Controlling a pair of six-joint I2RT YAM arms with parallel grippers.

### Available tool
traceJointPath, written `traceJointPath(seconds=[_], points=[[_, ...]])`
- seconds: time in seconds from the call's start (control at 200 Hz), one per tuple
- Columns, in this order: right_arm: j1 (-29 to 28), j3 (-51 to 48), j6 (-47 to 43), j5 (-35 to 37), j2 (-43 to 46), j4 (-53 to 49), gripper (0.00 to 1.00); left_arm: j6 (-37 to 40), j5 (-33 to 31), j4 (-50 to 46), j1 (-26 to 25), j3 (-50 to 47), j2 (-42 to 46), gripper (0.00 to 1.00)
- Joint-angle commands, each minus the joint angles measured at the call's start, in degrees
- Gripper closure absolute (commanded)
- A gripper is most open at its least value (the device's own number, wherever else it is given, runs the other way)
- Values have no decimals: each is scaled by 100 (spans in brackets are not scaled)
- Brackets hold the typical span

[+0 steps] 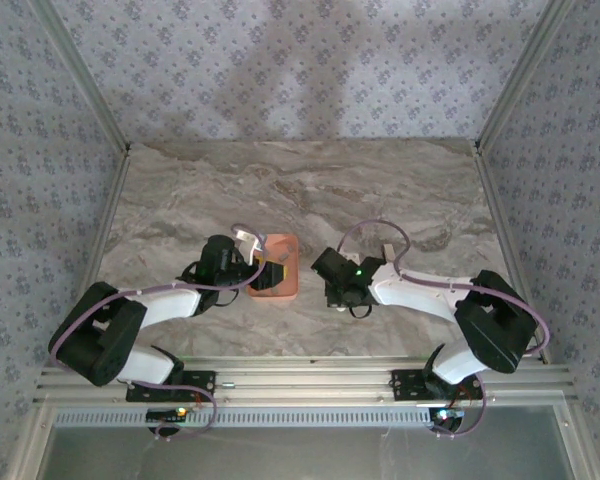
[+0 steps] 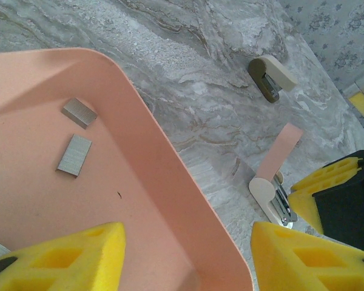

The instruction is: Load the staples into the stapler

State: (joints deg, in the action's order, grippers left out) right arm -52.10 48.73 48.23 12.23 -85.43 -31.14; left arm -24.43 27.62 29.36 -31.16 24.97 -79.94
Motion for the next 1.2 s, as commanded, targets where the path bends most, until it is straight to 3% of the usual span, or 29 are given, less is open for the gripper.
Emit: traceJointPath(seconds=[0.0,1.194], points=[[-69,217,-34,233,1,-196,88,149,85,-51,5,25,141,43],[-80,567,-414,447,-373,-603,87,156,33,-153,4,25,242,43]])
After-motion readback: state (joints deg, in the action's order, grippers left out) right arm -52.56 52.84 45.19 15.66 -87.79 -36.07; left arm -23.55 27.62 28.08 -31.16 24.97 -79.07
